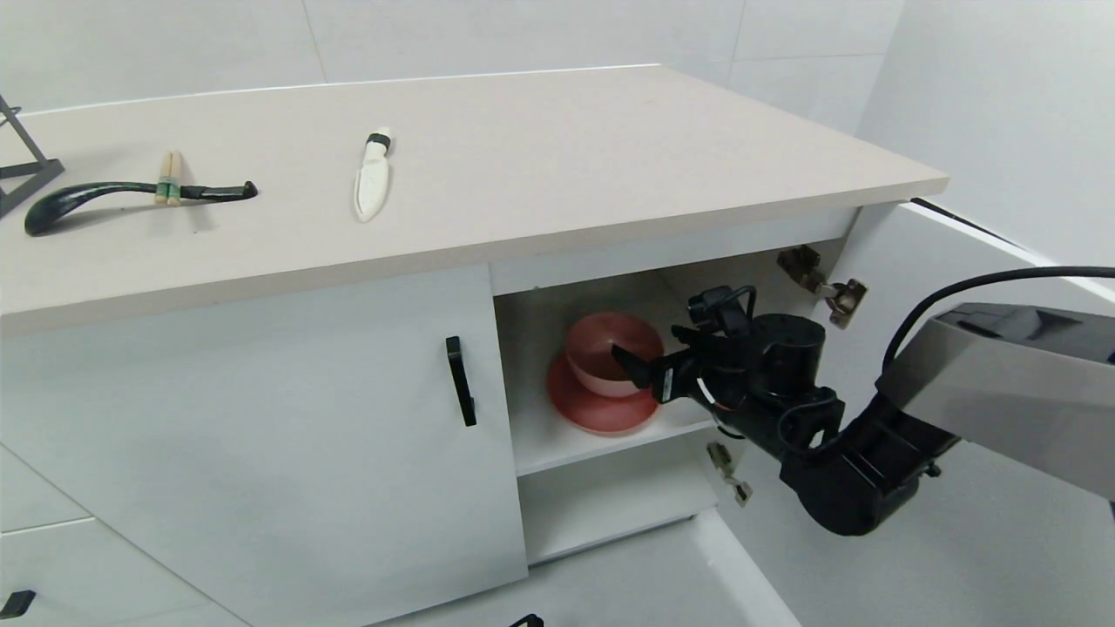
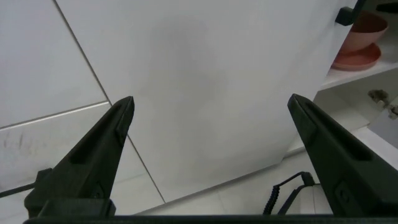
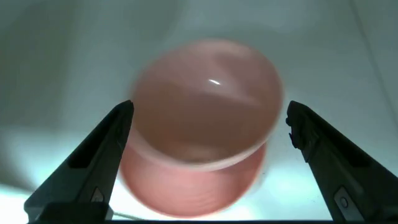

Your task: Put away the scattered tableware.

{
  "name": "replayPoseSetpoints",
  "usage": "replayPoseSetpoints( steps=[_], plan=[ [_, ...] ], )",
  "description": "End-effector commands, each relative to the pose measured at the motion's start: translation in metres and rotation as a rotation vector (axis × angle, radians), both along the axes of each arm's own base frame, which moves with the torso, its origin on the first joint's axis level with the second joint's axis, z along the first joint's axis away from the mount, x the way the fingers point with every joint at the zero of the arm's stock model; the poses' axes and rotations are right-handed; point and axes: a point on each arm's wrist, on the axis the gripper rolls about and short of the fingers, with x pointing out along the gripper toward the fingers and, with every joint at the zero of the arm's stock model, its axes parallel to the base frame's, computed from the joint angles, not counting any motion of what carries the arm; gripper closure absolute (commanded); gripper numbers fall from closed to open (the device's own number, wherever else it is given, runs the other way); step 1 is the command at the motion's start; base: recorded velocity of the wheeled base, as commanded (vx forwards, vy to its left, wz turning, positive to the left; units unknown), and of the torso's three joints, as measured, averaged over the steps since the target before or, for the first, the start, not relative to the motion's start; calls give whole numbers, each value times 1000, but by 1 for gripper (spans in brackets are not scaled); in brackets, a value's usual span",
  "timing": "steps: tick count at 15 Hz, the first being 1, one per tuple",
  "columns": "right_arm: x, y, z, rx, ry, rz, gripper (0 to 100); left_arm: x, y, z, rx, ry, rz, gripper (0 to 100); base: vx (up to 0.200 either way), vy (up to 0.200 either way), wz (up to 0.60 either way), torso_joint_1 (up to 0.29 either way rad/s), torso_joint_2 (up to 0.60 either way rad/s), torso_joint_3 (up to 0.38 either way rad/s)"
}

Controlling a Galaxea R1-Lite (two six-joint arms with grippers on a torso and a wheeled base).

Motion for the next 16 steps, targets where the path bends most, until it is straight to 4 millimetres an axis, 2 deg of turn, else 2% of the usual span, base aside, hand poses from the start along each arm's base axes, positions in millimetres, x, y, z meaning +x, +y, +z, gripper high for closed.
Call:
replayPoseSetpoints(
  steps=[1, 3, 4, 5, 6, 8, 10, 12, 15, 16],
  plan=[
    [-60, -5, 16, -126, -142, 84, 0, 1, 0, 1, -1, -2, 2, 0, 0, 0, 0, 0, 0, 0],
    [-84, -21, 16, -220, -178, 99, 0, 1, 0, 4, -2, -28, 3, 0, 0, 0, 0, 0, 0, 0],
    [-106, -36, 30, -218, -184, 97, 0, 0, 0, 8, -6, -71, 4, 0, 0, 0, 0, 0, 0, 0],
    [-119, -44, 42, -207, -203, 94, 0, 0, 0, 9, -8, -85, 6, 0, 0, 0, 0, 0, 0, 0],
    [-143, -60, 55, -197, -220, 91, 0, 0, 0, 9, -6, -82, 7, 0, 0, 0, 0, 0, 0, 0],
    [-184, -88, 61, -202, -209, 86, 0, 0, 0, 6, -3, -53, 9, 0, 0, 0, 0, 0, 0, 0],
    [-205, -120, 77, -213, -214, -33, 0, 0, 0, 3, 5, -21, 13, 0, 0, 0, 0, 0, 0, 0],
    [-224, -135, 84, -212, -209, -81, 0, 0, 0, 0, 14, 8, 36, 0, 0, 0, 0, 0, 0, 0],
    [-239, -155, 87, -190, -184, -212, 0, 0, 0, -3, 1, 36, 41, 0, 0, 0, 0, 0, 0, 0],
    [-255, -165, 88, -175, -189, -259, 0, 0, -1, -3, -1, 36, 47, 0, 0, 0, 0, 0, 0, 0]
  ],
)
